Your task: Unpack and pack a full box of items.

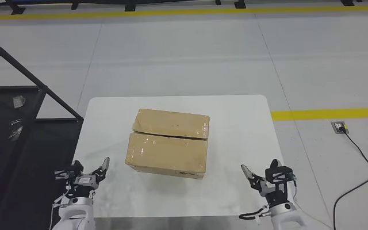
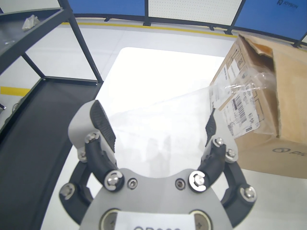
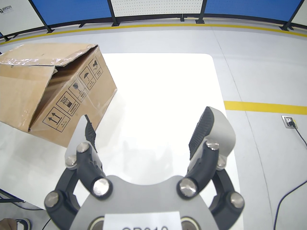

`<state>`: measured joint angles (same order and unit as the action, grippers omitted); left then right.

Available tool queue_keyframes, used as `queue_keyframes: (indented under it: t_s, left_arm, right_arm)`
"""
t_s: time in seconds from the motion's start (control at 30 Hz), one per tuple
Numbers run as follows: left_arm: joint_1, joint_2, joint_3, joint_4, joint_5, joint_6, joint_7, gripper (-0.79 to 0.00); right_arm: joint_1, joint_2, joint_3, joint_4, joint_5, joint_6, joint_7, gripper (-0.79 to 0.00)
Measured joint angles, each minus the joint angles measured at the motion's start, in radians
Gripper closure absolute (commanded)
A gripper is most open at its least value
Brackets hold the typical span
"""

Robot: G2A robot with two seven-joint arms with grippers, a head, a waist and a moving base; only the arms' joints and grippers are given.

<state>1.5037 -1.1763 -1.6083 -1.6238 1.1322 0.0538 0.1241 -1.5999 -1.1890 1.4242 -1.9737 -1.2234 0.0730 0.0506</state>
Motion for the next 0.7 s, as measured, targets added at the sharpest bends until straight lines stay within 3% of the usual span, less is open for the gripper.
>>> queue_keyframes:
  t_s: [0.33,0.47,0.7]
  left_arm:
    - [-0.112,-0.005,0.052,0.14,-0.028,-0.164,0.023,-0.785]
    - [-0.134,-0.008,0.079,0.17,-0.01,-0.179,0.026,-0.785]
    - [-0.143,-0.011,0.107,0.174,0.026,-0.195,0.029,-0.785]
  right_arm:
    - [0.136,-0.014,-0.074,-0.008,0.298,-0.18,0.131,-0.785]
    - [0.18,-0.015,-0.075,0.024,0.458,-0.253,0.229,-0.785]
    - [0.284,-0.019,-0.096,0.086,0.615,-0.268,0.376,-0.785]
